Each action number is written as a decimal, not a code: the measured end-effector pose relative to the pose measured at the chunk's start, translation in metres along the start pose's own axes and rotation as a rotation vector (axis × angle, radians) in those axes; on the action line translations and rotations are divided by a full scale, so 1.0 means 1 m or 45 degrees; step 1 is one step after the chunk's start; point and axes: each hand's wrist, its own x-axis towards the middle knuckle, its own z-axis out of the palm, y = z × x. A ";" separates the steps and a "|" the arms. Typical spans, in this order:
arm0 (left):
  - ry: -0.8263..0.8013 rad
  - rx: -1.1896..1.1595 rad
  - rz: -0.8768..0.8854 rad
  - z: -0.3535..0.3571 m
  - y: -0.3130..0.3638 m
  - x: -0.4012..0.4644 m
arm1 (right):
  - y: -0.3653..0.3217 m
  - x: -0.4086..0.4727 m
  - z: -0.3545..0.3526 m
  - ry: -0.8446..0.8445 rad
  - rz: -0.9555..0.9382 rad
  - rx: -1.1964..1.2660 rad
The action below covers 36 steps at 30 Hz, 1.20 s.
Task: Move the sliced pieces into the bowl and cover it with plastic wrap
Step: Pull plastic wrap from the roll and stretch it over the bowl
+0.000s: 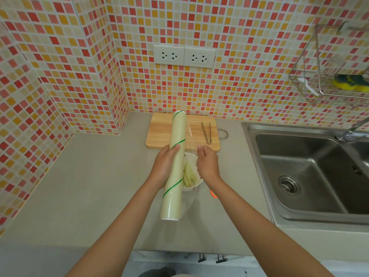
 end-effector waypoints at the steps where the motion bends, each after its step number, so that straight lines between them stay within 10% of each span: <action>1: 0.010 -0.005 -0.002 0.000 0.000 0.000 | 0.001 -0.001 0.001 -0.015 0.068 0.068; 36: -0.028 0.071 -0.108 -0.013 -0.019 0.013 | 0.035 0.006 -0.022 0.036 0.084 0.215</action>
